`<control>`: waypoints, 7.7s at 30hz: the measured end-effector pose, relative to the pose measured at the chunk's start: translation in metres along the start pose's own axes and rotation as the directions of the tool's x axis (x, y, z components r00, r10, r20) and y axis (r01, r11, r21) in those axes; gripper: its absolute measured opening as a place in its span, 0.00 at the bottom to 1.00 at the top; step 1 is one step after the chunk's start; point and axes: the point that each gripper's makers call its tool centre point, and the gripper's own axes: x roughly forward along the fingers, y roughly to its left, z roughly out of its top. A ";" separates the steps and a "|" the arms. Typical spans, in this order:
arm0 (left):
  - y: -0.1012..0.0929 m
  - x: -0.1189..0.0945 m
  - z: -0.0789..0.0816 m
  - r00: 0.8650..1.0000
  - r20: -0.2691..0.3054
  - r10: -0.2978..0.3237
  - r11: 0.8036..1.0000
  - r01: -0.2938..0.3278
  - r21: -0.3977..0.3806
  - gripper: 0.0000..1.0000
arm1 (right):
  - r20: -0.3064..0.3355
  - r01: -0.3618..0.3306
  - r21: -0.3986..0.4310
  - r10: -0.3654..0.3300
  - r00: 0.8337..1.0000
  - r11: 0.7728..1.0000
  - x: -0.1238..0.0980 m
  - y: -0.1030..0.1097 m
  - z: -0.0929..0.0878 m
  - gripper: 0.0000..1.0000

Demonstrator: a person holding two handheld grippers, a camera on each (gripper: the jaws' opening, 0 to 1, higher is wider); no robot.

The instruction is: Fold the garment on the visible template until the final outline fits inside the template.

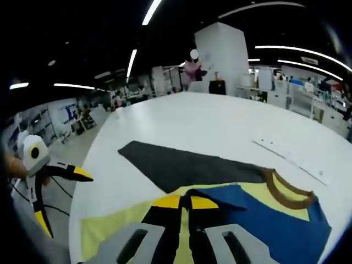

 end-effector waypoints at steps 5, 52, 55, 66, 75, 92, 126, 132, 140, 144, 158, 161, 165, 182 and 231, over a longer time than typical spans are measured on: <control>0.001 -0.001 0.000 1.000 0.003 0.004 1.000 -0.004 -0.001 0.99 | 0.003 -0.008 0.039 0.008 1.000 0.999 0.002 0.002 -0.001 0.04; 0.039 0.002 0.018 0.998 0.012 0.068 0.998 -0.068 0.012 0.98 | -0.076 0.249 -0.013 -0.250 0.965 0.968 -0.119 -0.086 -0.066 0.54; 0.046 0.005 0.020 0.997 0.013 0.074 0.997 -0.074 0.021 0.97 | -0.085 0.262 -0.020 -0.263 0.961 0.965 -0.127 -0.090 -0.073 0.54; 0.064 0.018 0.034 0.995 0.019 0.098 0.994 -0.099 0.037 0.86 | -0.123 0.313 -0.010 -0.312 0.942 0.950 -0.157 -0.111 -0.098 0.48; 0.082 0.035 0.044 0.991 0.026 0.128 0.990 -0.129 0.050 0.76 | -0.143 0.347 -0.020 -0.346 0.927 0.938 -0.168 -0.124 -0.109 0.39; 0.116 0.078 0.040 0.980 -0.039 0.194 0.978 -0.190 0.090 0.47 | -0.197 0.350 -0.057 -0.354 0.914 0.935 -0.166 -0.131 -0.127 0.29; 0.130 0.135 0.030 0.976 -0.122 0.181 0.971 -0.158 0.180 0.19 | -0.248 0.396 -0.185 -0.432 0.867 0.900 -0.164 -0.144 -0.138 0.05; 0.129 0.140 0.031 0.975 -0.124 0.186 0.967 -0.160 0.198 0.12 | -0.251 0.405 -0.191 -0.443 0.860 0.894 -0.160 -0.146 -0.138 0.02; 0.133 0.141 0.031 0.965 -0.148 0.218 0.946 -0.172 0.275 0.02 | -0.248 0.412 -0.209 -0.455 0.855 0.887 -0.161 -0.147 -0.137 0.00; 0.135 0.141 0.030 0.964 -0.152 0.219 0.951 -0.176 0.253 0.01 | -0.247 0.414 -0.205 -0.457 0.855 0.887 -0.163 -0.148 -0.137 0.00; 0.137 0.142 0.028 0.959 -0.165 0.231 0.953 -0.189 0.236 0.01 | -0.277 0.407 -0.275 -0.477 0.835 0.871 -0.175 -0.155 -0.142 0.00; 0.137 0.142 0.028 0.958 -0.167 0.234 0.954 -0.193 0.231 0.01 | -0.279 0.409 -0.271 -0.478 0.833 0.871 -0.179 -0.157 -0.143 0.00; 0.137 0.142 0.027 0.957 -0.170 0.234 0.954 -0.192 0.231 0.01 | -0.289 0.396 -0.276 -0.469 0.835 0.876 -0.180 -0.156 -0.146 0.00; 0.136 0.141 0.028 0.957 -0.174 0.233 0.961 -0.199 0.192 0.02 | -0.302 0.403 -0.148 -0.429 0.851 0.903 -0.181 -0.157 -0.158 0.00; 0.174 0.031 0.056 0.939 0.036 0.341 0.937 -0.337 -0.089 0.97 | 0.102 0.200 0.096 -0.210 0.972 0.975 -0.235 -0.030 -0.080 0.99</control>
